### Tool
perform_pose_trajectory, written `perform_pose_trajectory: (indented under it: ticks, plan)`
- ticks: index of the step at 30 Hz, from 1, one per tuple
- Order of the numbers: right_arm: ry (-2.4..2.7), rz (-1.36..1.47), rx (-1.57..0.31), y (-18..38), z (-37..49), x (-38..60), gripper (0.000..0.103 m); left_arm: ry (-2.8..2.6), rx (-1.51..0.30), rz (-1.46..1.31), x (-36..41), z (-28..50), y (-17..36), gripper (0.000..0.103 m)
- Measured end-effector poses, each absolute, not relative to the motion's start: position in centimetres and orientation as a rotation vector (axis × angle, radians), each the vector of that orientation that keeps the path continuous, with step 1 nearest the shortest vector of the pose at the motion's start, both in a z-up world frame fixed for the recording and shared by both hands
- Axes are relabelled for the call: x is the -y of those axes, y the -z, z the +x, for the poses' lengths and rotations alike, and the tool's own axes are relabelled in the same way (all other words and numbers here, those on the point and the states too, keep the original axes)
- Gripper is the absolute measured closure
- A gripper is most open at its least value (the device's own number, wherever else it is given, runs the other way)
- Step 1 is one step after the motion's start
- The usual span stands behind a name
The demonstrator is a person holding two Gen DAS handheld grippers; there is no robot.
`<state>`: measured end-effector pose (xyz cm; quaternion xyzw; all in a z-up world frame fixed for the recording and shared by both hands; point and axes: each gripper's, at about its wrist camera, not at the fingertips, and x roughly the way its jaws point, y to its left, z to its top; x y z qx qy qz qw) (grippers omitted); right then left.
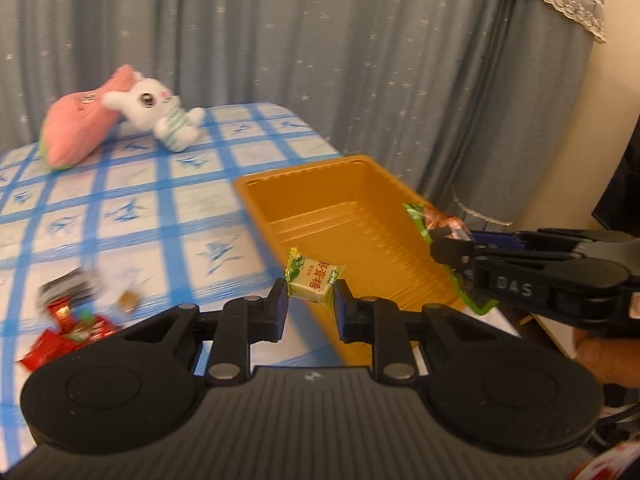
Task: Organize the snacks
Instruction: 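Carry both candies over the orange tray and open the left gripper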
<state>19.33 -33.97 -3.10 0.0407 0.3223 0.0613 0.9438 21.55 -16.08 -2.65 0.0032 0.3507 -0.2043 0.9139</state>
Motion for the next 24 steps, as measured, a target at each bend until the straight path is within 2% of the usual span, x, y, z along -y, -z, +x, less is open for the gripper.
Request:
perform_pose_trajectory:
  ticks: [17,24]
  plan:
    - [-0.089,0.166,-0.714,6.1,24.0,37.6,0.073,0.466,-0.746,0.041,20.4,25.9,5.4,0.081]
    - [-0.084,0.180,-0.722,6.5,24.3,37.9,0.073,0.444,-0.750,0.036,19.9,26.4,6.3,0.073]
